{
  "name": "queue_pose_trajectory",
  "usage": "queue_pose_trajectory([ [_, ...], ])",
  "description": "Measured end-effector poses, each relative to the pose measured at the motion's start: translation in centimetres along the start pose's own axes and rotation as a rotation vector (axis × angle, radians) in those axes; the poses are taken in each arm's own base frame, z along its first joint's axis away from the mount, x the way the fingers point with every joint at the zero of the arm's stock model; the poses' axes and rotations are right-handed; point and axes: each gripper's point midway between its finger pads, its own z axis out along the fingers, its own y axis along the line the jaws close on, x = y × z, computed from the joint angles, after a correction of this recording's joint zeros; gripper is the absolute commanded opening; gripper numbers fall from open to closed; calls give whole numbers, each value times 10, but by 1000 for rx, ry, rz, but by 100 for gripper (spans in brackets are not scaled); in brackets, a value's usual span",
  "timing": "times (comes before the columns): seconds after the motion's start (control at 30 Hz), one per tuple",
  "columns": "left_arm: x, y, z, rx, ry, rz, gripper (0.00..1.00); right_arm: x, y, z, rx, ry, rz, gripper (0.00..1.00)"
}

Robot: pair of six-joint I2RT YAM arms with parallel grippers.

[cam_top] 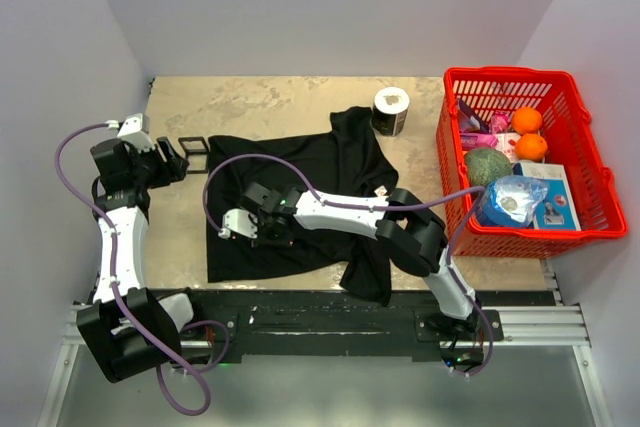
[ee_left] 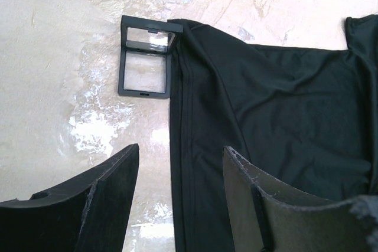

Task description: Remove the brooch from the garment

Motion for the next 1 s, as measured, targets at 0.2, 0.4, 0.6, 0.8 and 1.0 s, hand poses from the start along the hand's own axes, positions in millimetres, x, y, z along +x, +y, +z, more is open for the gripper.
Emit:
queue_pose_trajectory([
  [0.2,0,0,0,0,0,0,63,0,0,0,2,1,1,0],
  [0.4,0,0,0,1,-1,0,63,0,0,0,4,1,2,0],
  [0.6,-1,-1,1,10,-3,1,63,0,-1,0,7,1,3,0],
  [0.8,0,-2,3,18,3,-2,63,0,-2,0,13,2,5,0],
  [1.0,1,-3,4,24,4,-2,63,1,-4,0,23,6,7,0],
])
